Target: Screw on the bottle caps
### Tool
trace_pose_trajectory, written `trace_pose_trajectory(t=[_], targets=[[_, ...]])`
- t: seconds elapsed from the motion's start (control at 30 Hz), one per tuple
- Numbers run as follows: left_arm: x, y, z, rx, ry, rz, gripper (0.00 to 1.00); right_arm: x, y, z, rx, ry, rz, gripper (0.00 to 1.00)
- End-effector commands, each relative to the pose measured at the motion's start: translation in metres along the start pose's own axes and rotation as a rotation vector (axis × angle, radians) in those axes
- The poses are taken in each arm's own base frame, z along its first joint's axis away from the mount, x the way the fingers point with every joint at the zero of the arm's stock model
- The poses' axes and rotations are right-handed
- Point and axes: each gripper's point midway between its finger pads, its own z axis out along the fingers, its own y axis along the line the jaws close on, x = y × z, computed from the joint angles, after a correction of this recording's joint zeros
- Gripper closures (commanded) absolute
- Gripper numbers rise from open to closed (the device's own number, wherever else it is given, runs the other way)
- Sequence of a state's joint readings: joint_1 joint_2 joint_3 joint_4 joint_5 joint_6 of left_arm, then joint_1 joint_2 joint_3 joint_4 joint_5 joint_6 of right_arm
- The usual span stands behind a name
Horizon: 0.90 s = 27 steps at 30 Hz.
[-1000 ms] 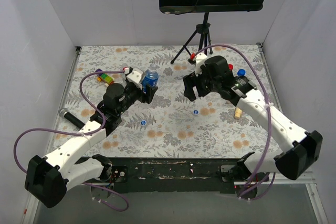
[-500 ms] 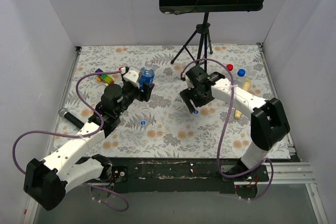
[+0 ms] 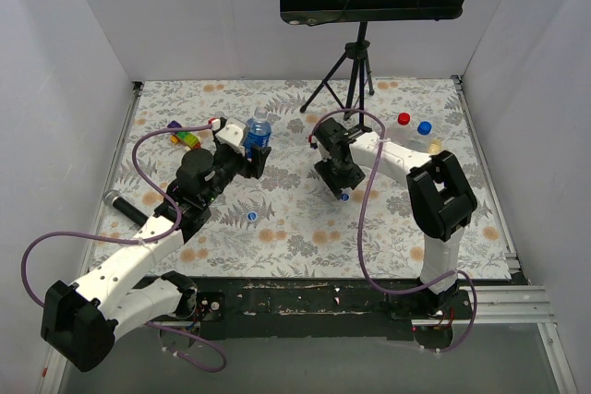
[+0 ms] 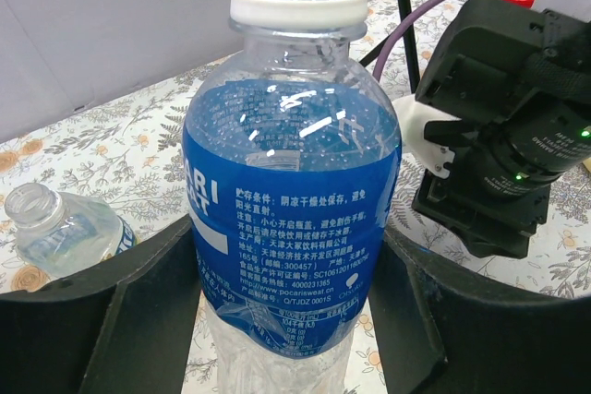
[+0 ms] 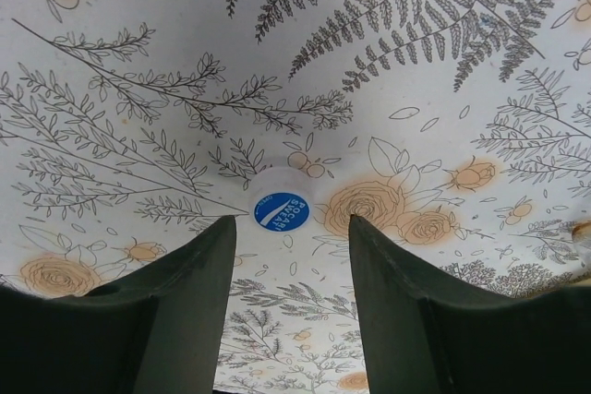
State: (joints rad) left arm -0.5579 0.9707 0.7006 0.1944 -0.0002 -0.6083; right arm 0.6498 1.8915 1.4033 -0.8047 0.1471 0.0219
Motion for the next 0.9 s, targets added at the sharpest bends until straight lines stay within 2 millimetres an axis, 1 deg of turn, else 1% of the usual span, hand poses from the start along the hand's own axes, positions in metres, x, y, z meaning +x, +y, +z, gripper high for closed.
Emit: trace_pose_trajectory(t=[0.0,0.07,0.2,0.23,0.37,0.6,0.63,0.67,0.7,0.73,0.83,0.87], targets=[[-0.023,0.004,-0.005,-0.009,-0.060,0.012,0.51,-0.011,0.001,0.003,-0.004,-0.009,-0.008,0.42],[-0.024,0.004,-0.005,-0.011,-0.062,0.012,0.51,-0.010,0.001,0.007,-0.003,0.000,-0.009,0.42],[-0.023,0.005,-0.005,-0.012,-0.060,0.008,0.51,-0.011,0.002,0.012,-0.007,0.009,-0.012,0.47],[-0.023,0.000,-0.004,0.017,-0.059,0.009,0.52,-0.011,0.002,0.013,-0.006,0.012,-0.016,0.49],[-0.021,-0.001,-0.004,0.024,-0.055,0.006,0.52,-0.011,0.001,0.015,-0.005,0.017,-0.016,0.54],[-0.021,-0.001,-0.003,0.028,-0.054,0.007,0.52,-0.007,0.002,0.018,-0.007,0.034,-0.021,0.54],[-0.021,-0.001,-0.003,0.028,-0.054,0.005,0.52,-0.007,0.002,0.018,-0.005,0.032,-0.020,0.55],[-0.020,-0.002,-0.003,0.033,-0.052,0.005,0.52,-0.007,0.001,0.017,-0.005,0.032,-0.020,0.58],[-0.021,-0.002,-0.003,0.031,-0.054,0.005,0.52,-0.007,0.001,0.016,-0.005,0.029,-0.020,0.59],[-0.021,-0.002,-0.003,0.034,-0.055,0.005,0.52,-0.006,0.001,0.014,-0.007,0.029,-0.020,0.63],[-0.021,-0.006,-0.004,0.057,-0.056,0.010,0.52,-0.008,0.002,0.002,-0.013,0.010,-0.019,0.72],[-0.021,-0.009,-0.004,0.075,-0.058,0.017,0.52,-0.009,0.002,-0.004,-0.018,-0.004,-0.018,0.73]])
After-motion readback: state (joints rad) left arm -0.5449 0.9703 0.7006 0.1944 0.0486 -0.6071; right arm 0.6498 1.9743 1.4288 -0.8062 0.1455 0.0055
